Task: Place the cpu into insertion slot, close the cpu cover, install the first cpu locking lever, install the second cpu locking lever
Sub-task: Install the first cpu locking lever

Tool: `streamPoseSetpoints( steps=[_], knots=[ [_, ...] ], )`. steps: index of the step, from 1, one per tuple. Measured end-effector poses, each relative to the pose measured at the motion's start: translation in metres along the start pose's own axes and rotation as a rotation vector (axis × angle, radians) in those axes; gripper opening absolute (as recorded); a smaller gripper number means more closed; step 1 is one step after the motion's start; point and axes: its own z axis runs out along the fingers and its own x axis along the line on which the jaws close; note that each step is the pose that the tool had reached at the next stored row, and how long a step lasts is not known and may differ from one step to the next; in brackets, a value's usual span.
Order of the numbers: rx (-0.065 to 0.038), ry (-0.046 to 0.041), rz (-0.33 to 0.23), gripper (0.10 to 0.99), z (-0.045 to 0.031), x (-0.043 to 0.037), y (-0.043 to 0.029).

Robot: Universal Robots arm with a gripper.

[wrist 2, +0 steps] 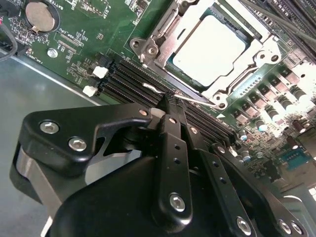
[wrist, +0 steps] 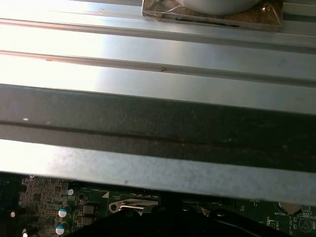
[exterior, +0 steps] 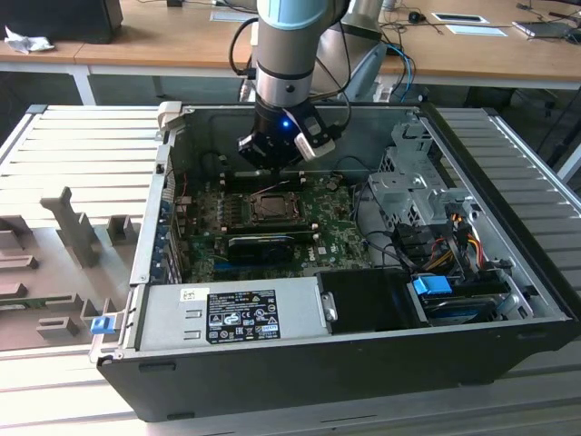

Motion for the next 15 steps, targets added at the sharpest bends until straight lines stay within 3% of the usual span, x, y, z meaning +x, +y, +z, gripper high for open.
streamPoseSetpoints(
  steps=[15],
  knots=[
    [0.000,0.0000,0.000,0.106,0.0027,-0.0038,-0.0039]
  ],
)
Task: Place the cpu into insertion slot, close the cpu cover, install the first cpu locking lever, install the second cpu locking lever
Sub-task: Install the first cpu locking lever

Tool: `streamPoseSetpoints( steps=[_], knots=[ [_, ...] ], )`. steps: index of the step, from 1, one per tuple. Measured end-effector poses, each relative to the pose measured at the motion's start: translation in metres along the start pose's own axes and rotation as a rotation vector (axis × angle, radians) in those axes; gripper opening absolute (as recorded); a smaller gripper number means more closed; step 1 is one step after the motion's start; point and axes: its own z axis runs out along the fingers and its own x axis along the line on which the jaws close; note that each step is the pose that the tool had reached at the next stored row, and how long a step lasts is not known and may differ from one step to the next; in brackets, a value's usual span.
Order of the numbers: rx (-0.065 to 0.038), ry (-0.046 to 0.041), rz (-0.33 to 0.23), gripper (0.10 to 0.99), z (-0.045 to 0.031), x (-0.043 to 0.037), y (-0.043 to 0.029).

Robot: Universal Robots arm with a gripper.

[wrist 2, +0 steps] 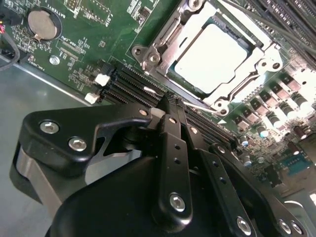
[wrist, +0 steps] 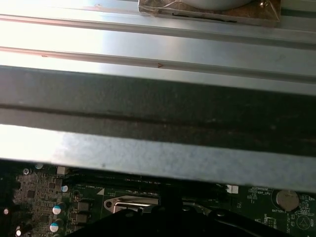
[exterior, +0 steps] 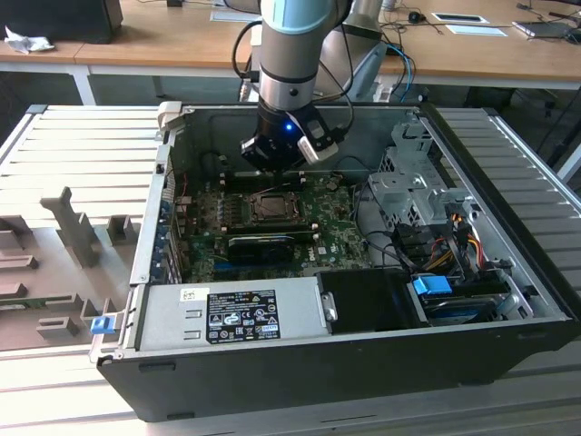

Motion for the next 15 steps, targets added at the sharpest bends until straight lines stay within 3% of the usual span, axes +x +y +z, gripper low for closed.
streamPoseSetpoints(
  steps=[15],
  knots=[
    [-0.002,-0.0002,0.000,0.106,0.0024,-0.0056,-0.0004]
  ],
)
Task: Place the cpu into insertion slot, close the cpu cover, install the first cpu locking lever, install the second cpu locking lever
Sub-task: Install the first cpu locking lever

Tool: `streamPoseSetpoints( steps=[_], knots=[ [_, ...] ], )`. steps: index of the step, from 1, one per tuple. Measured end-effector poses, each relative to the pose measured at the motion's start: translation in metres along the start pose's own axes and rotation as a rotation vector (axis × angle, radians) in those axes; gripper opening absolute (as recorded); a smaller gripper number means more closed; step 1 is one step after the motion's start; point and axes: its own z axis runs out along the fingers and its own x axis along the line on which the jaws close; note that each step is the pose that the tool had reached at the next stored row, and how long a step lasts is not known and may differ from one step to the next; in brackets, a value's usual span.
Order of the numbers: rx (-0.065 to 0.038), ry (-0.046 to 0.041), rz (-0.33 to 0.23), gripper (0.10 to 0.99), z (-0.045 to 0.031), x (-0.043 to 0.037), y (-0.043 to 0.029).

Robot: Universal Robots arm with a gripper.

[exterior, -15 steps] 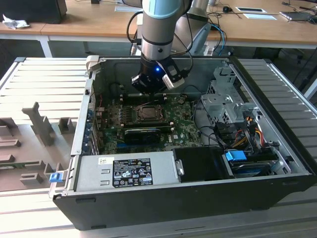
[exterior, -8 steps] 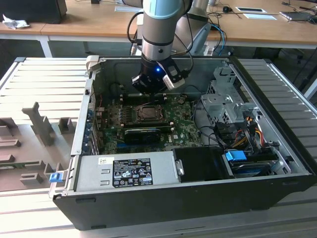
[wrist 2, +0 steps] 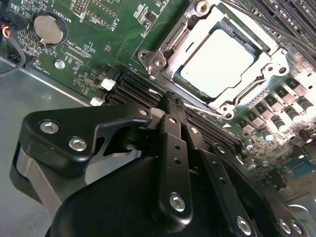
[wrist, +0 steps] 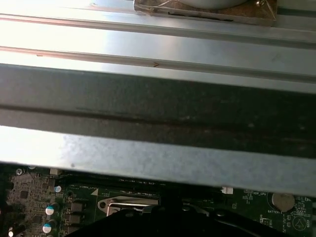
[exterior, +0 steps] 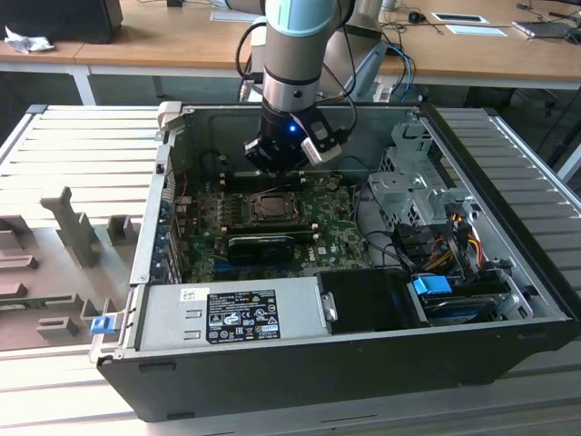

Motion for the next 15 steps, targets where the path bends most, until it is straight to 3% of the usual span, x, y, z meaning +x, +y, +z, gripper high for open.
streamPoseSetpoints(
  steps=[15],
  knots=[
    [-0.003,-0.0006,0.000,0.106,0.0061,-0.0030,-0.0010]
  ],
)
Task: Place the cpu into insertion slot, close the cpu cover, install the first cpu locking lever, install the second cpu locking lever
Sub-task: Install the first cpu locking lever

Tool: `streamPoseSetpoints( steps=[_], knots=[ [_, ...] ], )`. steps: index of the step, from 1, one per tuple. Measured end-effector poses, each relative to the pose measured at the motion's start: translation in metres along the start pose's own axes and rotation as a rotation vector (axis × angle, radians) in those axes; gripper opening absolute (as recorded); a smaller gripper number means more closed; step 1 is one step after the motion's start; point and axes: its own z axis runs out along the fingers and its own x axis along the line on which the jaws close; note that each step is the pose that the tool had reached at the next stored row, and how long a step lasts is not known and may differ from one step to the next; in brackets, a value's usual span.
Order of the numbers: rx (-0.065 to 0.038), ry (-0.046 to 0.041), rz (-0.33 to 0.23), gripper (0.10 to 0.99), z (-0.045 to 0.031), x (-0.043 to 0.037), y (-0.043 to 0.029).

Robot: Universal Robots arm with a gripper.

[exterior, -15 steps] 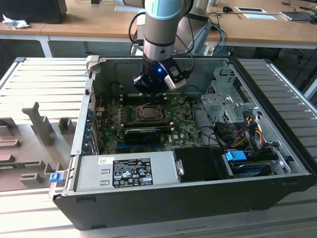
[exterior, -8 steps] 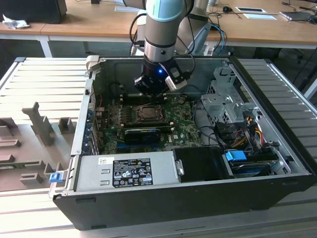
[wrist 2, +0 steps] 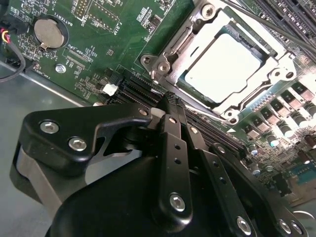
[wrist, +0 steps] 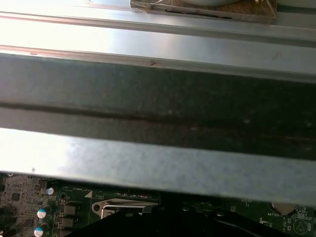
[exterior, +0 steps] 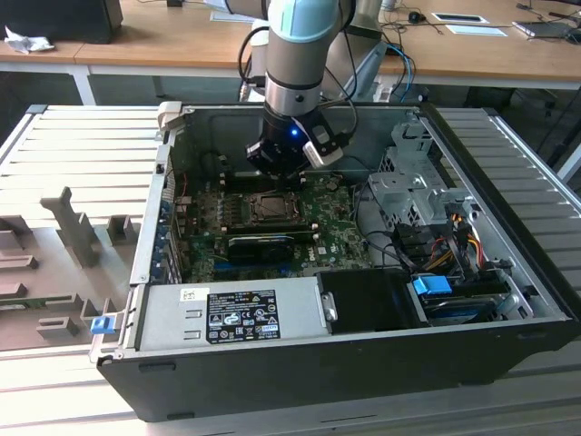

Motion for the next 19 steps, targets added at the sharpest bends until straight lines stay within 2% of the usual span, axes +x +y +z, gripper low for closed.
streamPoseSetpoints(
  steps=[7,10,14,16,19],
  knots=[
    [0.001,0.0000,0.000,0.106,0.0028,0.0000,-0.0004],
    [0.005,0.0003,0.000,0.106,0.0039,0.0000,-0.0005],
    [0.015,0.0014,0.000,0.106,0.0054,0.0000,-0.0007],
    [0.016,0.0015,0.000,0.106,0.0055,0.0000,-0.0008],
    [0.015,0.0007,0.000,0.106,0.0008,0.0000,-0.0001]
  ],
)
